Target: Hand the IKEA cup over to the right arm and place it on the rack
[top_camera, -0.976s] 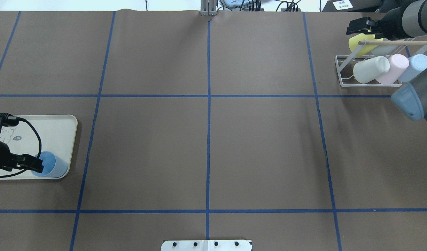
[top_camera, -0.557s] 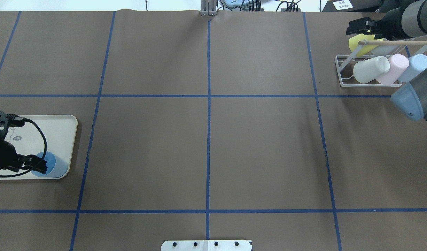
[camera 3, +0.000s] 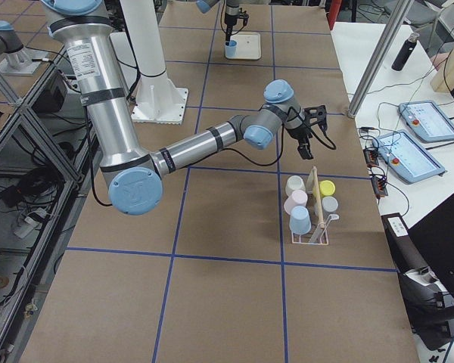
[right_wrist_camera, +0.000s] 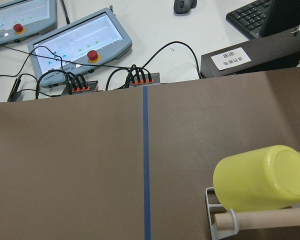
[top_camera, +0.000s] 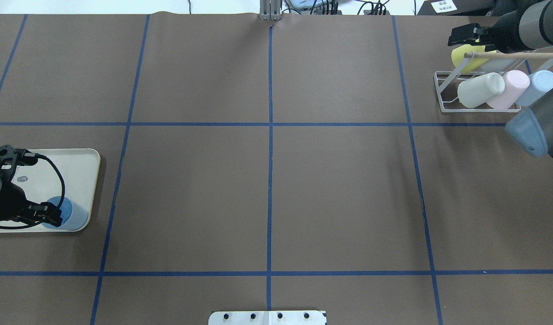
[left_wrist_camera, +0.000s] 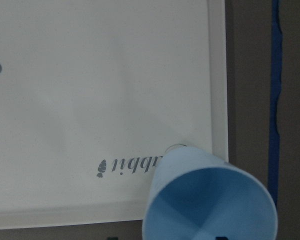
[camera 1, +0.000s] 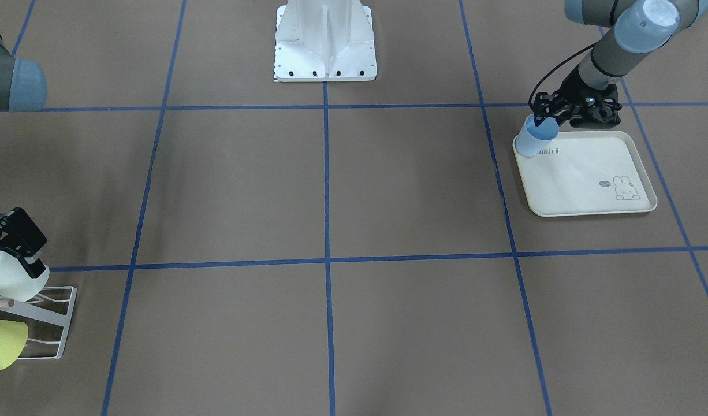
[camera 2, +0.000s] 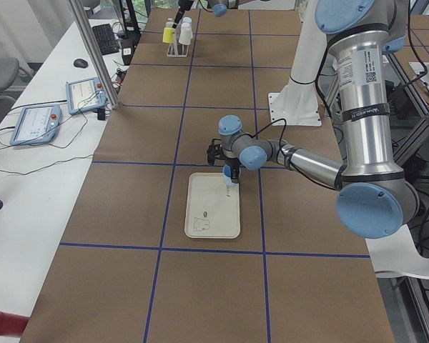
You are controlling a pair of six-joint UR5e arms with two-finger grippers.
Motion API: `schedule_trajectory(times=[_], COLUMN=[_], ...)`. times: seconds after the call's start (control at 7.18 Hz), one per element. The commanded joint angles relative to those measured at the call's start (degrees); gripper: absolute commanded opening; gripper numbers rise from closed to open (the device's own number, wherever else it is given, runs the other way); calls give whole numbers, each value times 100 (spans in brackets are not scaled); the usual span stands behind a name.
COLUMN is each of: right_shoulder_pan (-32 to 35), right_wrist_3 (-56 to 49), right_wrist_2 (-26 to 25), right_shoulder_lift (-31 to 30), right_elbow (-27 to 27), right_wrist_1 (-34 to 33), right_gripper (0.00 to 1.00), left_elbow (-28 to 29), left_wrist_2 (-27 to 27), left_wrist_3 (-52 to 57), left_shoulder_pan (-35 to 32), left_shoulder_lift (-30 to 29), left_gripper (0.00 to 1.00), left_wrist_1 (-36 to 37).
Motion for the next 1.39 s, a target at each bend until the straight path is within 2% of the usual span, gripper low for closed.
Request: schedule_trajectory(times=[0.0, 0.14, 0.42, 0.84, 1.25], right_shoulder_pan=[-12, -20, -151, -590, -978], right_wrist_3=[0, 9, 287, 1130, 1782], right_wrist_2=[-5, -13, -74, -347, -471], right_shoulder_lift=[-3, -3, 58, 154, 164], right_elbow=[1, 1, 1, 220, 563], right_wrist_1=[3, 3, 3, 12, 30], right_gripper=[100, 100, 100, 100, 100], left_elbow=[-47, -91, -450, -320, 320], left_wrist_2=[-11, -29, -466, -416, -135], left_wrist_3=[-1, -10, -140, -1963, -3434], left_shoulder_pan=[-8, -17, -87, -193, -175], left_shoulder_lift=[-5, -5, -31, -1494, -3085], left_gripper=[0, 0, 0, 0, 0], left_wrist_1=[-5, 3, 30, 21, -40])
